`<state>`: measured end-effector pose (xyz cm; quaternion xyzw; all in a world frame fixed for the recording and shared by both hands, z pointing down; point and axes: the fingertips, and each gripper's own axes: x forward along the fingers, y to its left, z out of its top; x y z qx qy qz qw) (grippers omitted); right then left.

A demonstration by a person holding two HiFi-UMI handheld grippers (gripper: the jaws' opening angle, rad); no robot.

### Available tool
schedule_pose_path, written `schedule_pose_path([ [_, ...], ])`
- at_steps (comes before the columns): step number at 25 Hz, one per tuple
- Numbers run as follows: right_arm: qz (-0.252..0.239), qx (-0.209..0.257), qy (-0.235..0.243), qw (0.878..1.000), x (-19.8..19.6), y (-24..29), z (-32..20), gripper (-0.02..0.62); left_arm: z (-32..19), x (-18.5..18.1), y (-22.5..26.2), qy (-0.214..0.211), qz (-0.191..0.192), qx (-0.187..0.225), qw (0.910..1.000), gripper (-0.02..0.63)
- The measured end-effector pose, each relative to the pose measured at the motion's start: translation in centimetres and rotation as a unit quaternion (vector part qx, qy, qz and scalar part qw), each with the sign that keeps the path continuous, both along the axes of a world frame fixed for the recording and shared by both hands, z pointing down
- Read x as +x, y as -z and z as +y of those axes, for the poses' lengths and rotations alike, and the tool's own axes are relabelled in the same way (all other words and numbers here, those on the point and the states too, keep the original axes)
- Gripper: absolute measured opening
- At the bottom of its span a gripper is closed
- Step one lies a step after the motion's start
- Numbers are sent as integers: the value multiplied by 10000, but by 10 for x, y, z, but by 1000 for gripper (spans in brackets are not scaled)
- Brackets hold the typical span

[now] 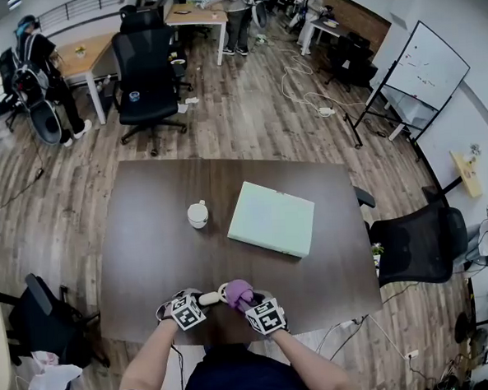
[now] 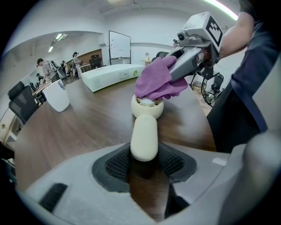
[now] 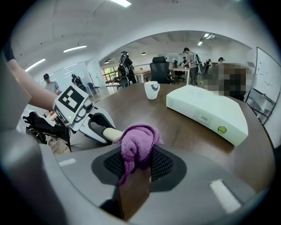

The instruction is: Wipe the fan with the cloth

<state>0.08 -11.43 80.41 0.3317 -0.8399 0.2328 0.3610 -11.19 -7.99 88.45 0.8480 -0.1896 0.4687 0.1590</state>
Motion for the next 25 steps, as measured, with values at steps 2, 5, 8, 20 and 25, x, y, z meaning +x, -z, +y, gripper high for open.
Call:
schedule_pose_path([
  [2,64,26,86,9999,-7,-2,-1,126,0,-1,-1,11,5,39,10000,193],
  [5,101,40,196,9997,-13,-2,-3,127,-2,1,0,23,26,84,10000,193],
  [8,123,58,307,9994,-18,-3,-4,126,-2,4,-1,-22,39,61,10000,193],
  [20,62,-90,936,9956,-71,-6,8,127,-1,2,-2,-23,35,17,10000,193],
  [25,97,-230,1061,9940,-84,-6,10,127,-2,-1,0,-44,35,43,10000,193],
])
